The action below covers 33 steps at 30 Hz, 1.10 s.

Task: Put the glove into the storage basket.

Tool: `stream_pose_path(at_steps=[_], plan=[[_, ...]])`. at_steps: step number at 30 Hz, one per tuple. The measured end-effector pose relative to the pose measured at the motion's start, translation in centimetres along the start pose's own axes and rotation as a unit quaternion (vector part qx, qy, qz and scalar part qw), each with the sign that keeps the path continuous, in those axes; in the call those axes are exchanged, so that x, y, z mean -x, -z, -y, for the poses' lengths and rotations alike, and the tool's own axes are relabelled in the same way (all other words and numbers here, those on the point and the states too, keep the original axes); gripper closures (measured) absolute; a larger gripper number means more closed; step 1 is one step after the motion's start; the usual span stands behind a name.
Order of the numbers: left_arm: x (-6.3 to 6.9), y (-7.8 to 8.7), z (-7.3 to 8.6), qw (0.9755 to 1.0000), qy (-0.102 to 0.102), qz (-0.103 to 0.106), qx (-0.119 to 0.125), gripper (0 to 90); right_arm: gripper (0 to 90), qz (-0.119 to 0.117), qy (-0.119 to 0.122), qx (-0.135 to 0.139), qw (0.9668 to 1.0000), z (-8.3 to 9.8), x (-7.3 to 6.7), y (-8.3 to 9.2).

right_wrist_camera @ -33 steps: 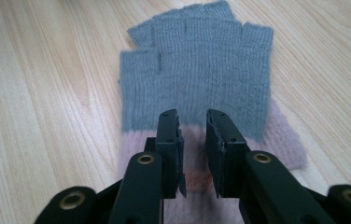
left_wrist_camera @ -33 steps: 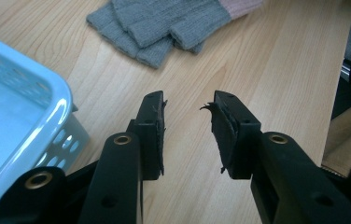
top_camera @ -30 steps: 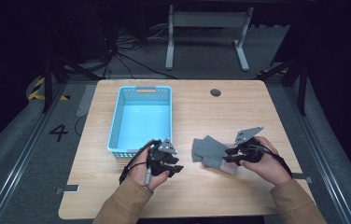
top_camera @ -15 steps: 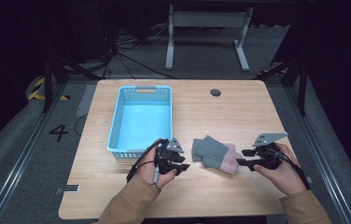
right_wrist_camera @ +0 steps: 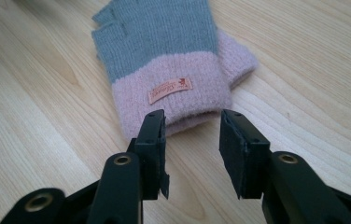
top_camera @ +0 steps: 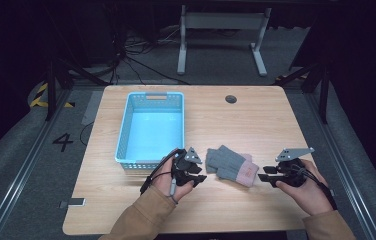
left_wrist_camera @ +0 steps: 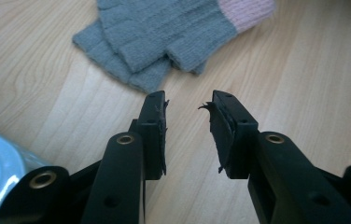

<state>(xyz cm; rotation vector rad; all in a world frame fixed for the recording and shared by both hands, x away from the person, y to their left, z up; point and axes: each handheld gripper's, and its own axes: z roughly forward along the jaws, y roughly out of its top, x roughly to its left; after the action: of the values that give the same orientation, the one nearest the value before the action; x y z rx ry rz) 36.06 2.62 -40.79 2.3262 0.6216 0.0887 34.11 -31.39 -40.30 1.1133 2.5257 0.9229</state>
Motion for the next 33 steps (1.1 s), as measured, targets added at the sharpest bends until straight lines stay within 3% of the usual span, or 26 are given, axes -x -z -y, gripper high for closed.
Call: stream_pose_path(at_steps=[7,19,30,33], plan=[[-0.2,-0.8,-0.2,0.9999,0.008,-0.012,0.005,66.5,59.8,-0.009,-0.005,-0.011,0.9999,0.1,-0.7,-0.2],[-0.4,-1.9,-0.3,0.9997,0.022,-0.012,0.001,67.5,56.3,-0.022,0.027,-0.041,0.9986,0.1,-2.2,-1.6],[-0.5,-2.8,-0.5,0.9996,0.023,-0.018,-0.006,67.3,55.0,-0.008,0.01,-0.063,0.9979,0.4,-2.5,-2.8],[-0.4,-3.0,-0.5,0.9998,0.014,-0.014,-0.007,65.8,62.3,-0.003,0.006,-0.066,0.9978,0.4,-2.8,-3.1]])
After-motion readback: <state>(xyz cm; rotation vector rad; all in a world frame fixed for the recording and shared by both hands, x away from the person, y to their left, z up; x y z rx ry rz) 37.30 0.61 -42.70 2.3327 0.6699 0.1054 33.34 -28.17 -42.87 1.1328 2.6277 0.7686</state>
